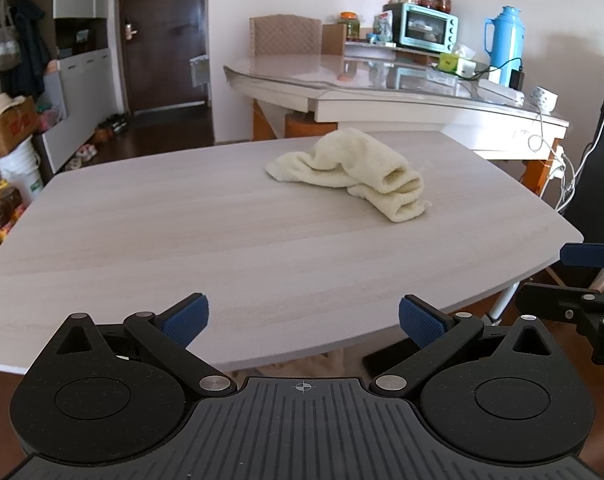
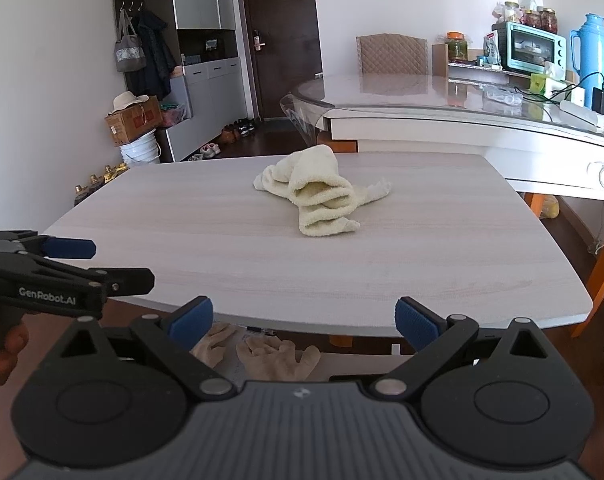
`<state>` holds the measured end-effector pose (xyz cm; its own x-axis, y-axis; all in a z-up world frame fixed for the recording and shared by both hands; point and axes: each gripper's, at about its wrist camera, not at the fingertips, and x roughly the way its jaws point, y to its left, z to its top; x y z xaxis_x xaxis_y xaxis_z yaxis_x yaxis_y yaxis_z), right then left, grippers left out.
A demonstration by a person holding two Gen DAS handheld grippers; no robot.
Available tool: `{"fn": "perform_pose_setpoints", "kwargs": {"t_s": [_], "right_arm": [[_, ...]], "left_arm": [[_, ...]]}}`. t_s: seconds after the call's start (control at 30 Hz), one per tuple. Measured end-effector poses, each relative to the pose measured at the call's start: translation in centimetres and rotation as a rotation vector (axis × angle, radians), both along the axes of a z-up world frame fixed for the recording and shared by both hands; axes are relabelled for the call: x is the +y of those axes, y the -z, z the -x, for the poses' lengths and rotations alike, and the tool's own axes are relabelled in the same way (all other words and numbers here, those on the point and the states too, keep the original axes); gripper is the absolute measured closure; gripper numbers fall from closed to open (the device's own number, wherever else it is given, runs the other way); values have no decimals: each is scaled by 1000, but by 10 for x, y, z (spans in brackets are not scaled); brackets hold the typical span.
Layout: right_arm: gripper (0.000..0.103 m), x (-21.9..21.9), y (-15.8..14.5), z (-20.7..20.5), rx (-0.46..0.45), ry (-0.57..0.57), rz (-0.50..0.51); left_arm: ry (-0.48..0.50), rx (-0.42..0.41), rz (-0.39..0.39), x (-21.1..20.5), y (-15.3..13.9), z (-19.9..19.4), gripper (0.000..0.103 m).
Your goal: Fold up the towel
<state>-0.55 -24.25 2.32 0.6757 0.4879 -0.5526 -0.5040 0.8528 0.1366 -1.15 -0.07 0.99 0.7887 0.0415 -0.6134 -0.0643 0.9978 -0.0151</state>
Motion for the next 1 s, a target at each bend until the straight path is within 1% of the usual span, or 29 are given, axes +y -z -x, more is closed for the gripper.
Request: {"fn": "perform_pose_setpoints", "kwargs": {"t_s": [0.13,0.3,0.47,0.63,0.67,0.7,0.8,0.93,0.97,1.0], "right_arm": [[4,2,-5,-12,-4,1,0],[4,16,-11,-40,-12,-6,5],[5,33,-14,-80,-10,-32,-17],[6,49,-13,-129,18,-49,-76],[8,51,-11,-139,29,-53,-85],[12,54,-9,-150,41,-59,-95],[19,64,1,-172,65,-53,-80],[24,72,12,-190,89,-55,-62],[30,73,14,-192,95,-58,-59],[39,74,16,-194,101,-61,-57]], "left_arm": [[-3,-2,-1,6,-4,-12,0],[-11,-1,-8,15,-7,-31,0],[-14,0,-17,25,-6,-52,0],[-25,6,-24,39,-4,-74,0],[-30,10,-25,41,-3,-78,0],[-35,13,-25,44,-1,-83,0],[-49,25,-30,52,3,-95,0],[-66,45,-30,63,8,-106,0],[-69,50,-26,66,9,-109,0],[-72,55,-23,68,11,-110,0]]}}
